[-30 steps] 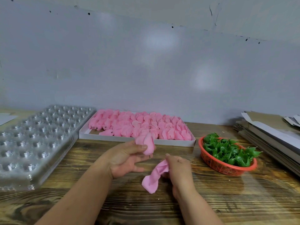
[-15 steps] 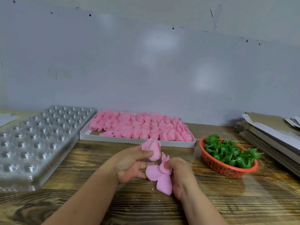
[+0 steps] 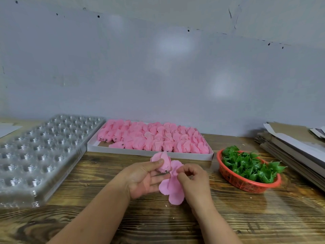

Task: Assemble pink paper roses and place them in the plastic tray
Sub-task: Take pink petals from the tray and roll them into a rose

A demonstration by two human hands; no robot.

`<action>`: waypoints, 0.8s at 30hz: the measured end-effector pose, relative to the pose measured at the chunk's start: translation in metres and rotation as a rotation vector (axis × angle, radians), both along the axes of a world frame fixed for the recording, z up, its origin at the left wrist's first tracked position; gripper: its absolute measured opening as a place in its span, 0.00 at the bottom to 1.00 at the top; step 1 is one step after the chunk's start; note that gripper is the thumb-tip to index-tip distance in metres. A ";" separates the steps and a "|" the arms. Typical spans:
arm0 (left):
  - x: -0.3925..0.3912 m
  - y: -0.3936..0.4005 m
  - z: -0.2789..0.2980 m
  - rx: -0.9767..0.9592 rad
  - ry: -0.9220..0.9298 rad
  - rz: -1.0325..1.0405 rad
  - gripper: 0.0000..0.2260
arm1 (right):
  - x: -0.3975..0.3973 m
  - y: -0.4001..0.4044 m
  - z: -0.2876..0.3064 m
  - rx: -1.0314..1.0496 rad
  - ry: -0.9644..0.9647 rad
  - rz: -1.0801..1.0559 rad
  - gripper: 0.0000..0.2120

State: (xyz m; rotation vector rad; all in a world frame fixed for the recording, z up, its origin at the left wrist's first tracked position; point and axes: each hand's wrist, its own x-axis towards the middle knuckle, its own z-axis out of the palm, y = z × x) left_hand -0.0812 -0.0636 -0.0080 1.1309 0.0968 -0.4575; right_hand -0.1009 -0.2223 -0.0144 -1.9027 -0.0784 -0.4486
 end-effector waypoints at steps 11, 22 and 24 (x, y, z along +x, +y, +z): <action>0.002 0.002 -0.002 -0.046 0.040 0.018 0.21 | -0.003 0.001 -0.001 -0.046 -0.074 0.033 0.04; -0.008 -0.012 0.002 0.448 -0.497 0.152 0.13 | -0.008 -0.001 0.009 0.324 0.134 0.325 0.11; -0.009 -0.013 0.003 0.450 -0.492 0.167 0.10 | -0.006 -0.002 0.008 0.312 0.130 0.321 0.10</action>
